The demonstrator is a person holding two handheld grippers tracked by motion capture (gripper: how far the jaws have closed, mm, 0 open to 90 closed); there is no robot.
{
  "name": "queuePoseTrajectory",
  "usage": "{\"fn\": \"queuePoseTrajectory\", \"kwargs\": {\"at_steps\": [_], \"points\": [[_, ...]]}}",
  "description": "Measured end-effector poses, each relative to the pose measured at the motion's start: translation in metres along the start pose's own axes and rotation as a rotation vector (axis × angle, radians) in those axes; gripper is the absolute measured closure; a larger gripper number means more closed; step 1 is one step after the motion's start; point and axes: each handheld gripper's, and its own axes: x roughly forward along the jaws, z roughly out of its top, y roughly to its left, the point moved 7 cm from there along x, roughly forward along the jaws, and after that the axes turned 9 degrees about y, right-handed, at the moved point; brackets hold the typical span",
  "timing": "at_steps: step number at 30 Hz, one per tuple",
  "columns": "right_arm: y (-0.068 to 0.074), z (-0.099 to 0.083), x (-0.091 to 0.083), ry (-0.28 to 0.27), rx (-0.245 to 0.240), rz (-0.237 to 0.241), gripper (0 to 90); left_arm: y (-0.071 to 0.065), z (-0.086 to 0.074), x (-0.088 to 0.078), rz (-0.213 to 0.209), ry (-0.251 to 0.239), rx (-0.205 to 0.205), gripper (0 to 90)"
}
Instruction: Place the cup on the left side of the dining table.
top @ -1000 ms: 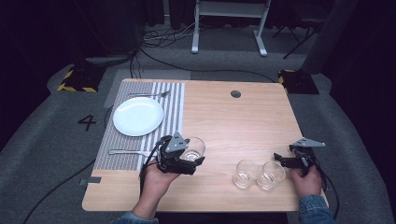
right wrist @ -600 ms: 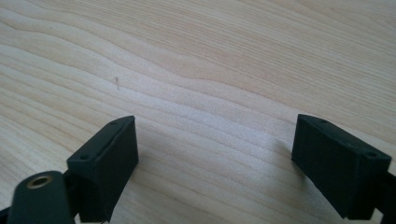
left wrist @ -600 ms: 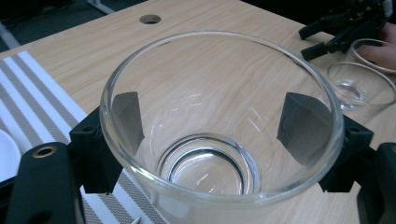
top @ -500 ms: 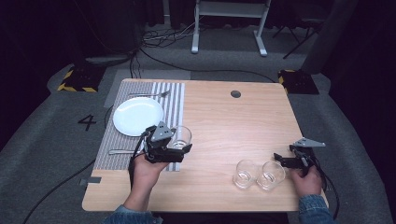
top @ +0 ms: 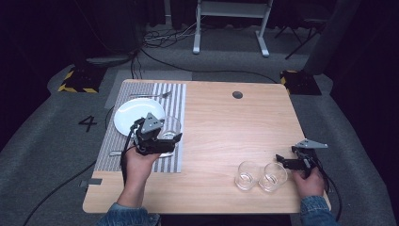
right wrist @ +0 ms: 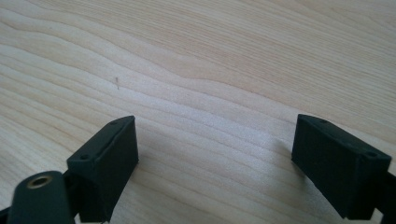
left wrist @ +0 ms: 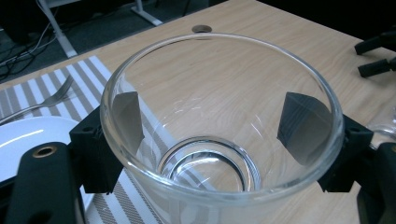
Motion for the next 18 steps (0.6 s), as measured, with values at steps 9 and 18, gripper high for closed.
{"fn": "queuePoseTrajectory", "kwargs": {"at_steps": [9, 18], "points": [[0.0, 0.0, 0.0, 0.0, 0.0, 0.0, 14.6, 0.031, -0.005, 0.0, 0.069, -0.019, -0.074, 19.3], [0.0, 0.0, 0.0, 0.0, 0.0, 0.0, 14.6, 0.052, -0.007, 0.0, 0.106, -0.037, -0.125, 19.3]]}}
